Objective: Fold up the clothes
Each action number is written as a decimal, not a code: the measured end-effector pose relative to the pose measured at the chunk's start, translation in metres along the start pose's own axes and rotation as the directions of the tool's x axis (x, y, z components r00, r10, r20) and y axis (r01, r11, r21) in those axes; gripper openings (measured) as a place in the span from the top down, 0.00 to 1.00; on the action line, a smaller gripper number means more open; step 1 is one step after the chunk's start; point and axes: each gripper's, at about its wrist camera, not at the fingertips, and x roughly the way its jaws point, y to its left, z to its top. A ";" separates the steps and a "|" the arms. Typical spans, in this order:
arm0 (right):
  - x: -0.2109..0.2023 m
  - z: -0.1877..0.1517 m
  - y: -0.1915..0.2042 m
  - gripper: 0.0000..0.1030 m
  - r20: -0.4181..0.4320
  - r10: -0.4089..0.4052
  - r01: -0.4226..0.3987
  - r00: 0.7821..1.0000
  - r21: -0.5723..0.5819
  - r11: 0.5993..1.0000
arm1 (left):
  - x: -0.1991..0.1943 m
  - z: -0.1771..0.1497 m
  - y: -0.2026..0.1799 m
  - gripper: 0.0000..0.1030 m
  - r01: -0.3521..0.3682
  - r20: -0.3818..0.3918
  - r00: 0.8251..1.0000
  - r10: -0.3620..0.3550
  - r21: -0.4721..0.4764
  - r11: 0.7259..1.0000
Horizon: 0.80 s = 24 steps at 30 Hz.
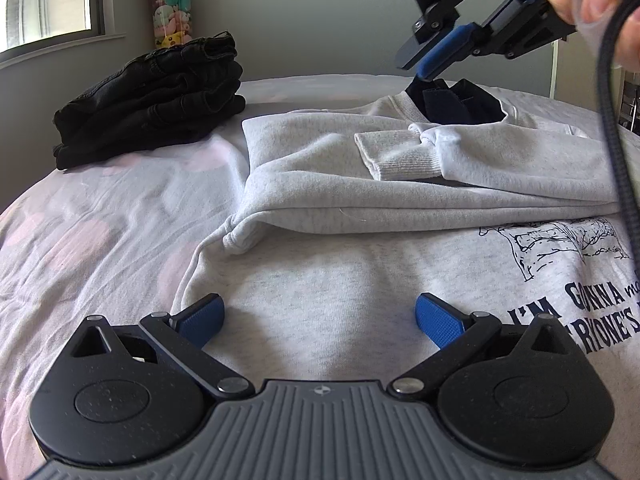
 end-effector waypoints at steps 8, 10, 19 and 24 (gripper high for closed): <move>-0.083 -0.026 -0.035 0.78 0.120 0.006 -0.005 0.993 -0.010 1.000 | 0.000 0.001 0.000 0.00 0.000 -0.004 1.000 -0.001 0.000 1.000; -0.107 -0.039 -0.051 0.78 0.157 -0.012 0.012 0.987 0.000 1.000 | 0.000 0.001 0.000 0.00 0.000 -0.004 1.000 0.000 0.000 1.000; -0.167 -0.129 -0.135 0.63 0.253 -0.337 0.323 0.907 0.095 0.942 | 0.001 0.000 -0.001 0.00 0.002 -0.004 1.000 -0.002 -0.001 1.000; -0.160 -0.163 -0.163 0.56 0.220 -0.529 0.528 0.819 0.070 0.846 | 0.001 0.000 -0.001 0.00 0.002 -0.003 1.000 -0.002 -0.002 1.000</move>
